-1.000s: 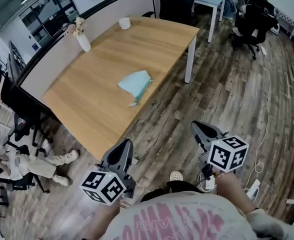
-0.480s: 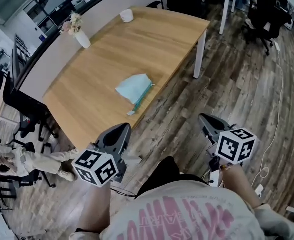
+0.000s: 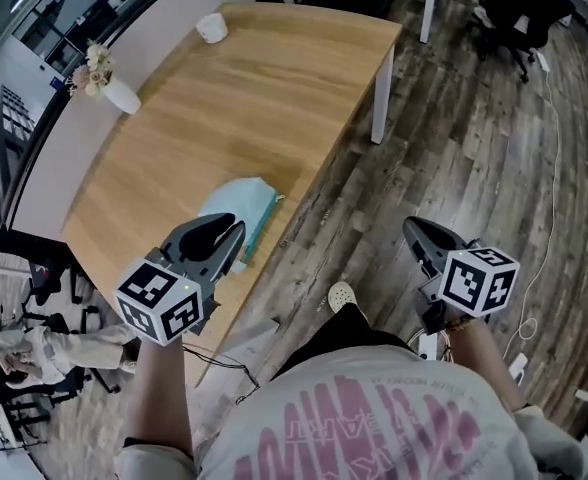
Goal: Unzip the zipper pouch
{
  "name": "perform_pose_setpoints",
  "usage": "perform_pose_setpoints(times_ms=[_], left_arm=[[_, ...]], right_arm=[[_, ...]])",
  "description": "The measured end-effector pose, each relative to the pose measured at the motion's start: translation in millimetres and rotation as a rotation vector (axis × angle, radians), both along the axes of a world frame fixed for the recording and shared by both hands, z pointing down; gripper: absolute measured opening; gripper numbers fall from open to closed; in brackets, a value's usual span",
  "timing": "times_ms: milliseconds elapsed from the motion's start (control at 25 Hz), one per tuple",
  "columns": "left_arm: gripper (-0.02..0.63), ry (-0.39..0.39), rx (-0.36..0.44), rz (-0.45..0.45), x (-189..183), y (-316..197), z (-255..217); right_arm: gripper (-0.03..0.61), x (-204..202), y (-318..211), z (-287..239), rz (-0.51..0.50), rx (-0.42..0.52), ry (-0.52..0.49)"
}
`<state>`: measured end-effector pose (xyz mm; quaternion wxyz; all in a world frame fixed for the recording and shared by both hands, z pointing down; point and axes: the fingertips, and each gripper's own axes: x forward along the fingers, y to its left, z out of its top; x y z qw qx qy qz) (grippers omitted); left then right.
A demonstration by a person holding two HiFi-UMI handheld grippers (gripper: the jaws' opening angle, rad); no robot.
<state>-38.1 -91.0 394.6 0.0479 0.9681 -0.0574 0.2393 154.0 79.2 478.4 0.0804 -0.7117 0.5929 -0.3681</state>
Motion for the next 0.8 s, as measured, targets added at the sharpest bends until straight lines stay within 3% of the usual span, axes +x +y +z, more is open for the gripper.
perform_pose_setpoints(times_ms=[120, 200, 400, 560, 800], left_arm=[[0.097, -0.134, 0.063, 0.142, 26, -23, 16], [0.173, -0.252, 0.092, 0.254, 41, -36, 34], [0.233, -0.498, 0.032, 0.468, 62, -55, 86], [0.257, -0.651, 0.061, 0.565, 75, -66, 124], [0.281, -0.784, 0.060, 0.669, 79, -66, 166]], right_arm=[[-0.003, 27, -16, 1, 0.030, -0.013, 0.003], [-0.003, 45, -26, -1, 0.058, -0.015, 0.009], [-0.003, 76, -44, 6, 0.115, -0.034, -0.007], [-0.003, 88, -60, 14, 0.124, -0.048, -0.025], [-0.003, 104, -81, 17, 0.121, -0.050, -0.018]])
